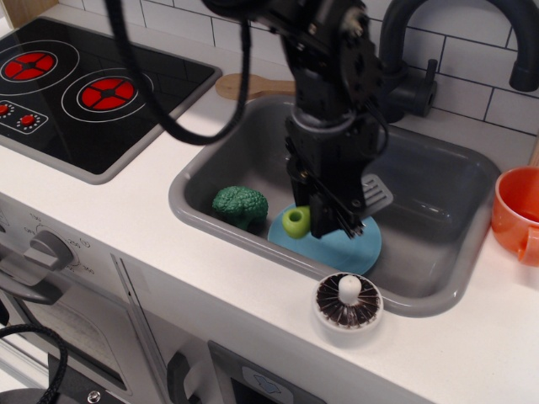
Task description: Put spatula on plate sink
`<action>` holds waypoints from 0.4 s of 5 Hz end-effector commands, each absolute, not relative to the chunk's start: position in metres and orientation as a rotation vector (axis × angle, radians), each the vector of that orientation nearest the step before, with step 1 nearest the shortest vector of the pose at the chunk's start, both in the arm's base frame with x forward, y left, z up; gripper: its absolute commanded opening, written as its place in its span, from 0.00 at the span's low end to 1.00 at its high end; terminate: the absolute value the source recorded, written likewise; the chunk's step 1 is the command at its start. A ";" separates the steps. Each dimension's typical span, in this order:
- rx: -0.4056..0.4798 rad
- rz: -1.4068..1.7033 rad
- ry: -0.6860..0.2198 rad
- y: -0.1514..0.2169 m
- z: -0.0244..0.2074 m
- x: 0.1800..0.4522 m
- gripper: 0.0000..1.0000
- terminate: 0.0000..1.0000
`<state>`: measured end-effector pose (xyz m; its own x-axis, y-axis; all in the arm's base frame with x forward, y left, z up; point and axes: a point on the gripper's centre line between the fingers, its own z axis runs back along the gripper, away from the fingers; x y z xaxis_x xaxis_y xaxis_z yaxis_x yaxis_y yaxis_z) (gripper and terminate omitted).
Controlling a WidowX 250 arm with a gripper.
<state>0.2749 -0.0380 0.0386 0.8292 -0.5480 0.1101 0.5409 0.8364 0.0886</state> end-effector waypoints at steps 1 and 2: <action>0.083 -0.478 -0.202 -0.030 0.024 0.293 0.00 0.00; 0.105 -0.472 -0.195 -0.028 0.017 0.289 0.00 0.00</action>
